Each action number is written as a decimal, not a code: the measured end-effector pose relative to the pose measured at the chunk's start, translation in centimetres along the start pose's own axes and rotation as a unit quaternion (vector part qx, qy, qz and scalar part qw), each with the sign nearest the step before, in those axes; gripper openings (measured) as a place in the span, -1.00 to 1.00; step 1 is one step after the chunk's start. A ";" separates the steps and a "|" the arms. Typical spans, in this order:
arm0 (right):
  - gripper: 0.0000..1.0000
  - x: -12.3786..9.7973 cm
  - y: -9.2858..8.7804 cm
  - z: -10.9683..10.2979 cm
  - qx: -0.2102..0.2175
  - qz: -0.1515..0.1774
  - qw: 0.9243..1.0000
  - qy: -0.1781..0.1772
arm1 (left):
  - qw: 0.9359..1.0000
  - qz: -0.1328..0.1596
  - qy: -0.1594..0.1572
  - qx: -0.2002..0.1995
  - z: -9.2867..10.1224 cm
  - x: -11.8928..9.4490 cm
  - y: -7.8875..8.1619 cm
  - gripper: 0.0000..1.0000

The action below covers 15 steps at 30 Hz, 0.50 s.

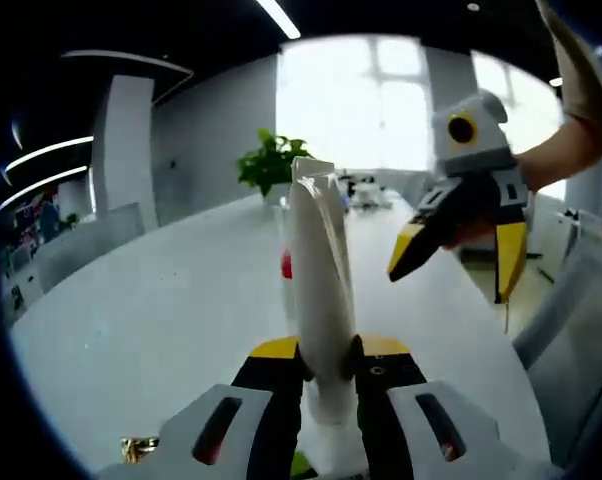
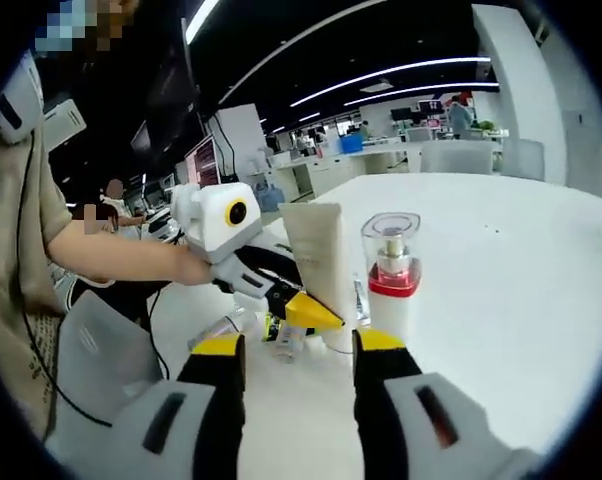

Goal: Arrange the skincare products in the storage area until every visible bottle or jar stands upright without overlapping.

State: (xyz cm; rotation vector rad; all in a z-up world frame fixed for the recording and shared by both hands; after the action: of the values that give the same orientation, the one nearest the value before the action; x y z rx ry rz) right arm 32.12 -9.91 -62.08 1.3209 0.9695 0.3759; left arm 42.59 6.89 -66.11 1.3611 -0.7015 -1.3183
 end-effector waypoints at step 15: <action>0.37 -0.4 -0.8 0.3 0.012 -0.012 0.999 -0.043 | 1.000 0.006 0.004 -0.004 -1.3 0.3 0.0 -0.70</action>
State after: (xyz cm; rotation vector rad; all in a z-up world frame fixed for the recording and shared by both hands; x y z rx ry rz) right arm 31.94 -10.62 -62.68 1.3351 0.9197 0.2866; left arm 43.90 6.95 -66.45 1.3523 -0.6973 -1.3044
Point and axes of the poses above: the point that each gripper's makers call its tool centre point, and the gripper's own axes: x roughly forward along the fingers, z roughly to its right, y roughly out of its top, the point moved 10 cm from there along -x, roughly backward along the fingers, and after that the axes turned 11 degrees about -x, right-handed, at the moved point
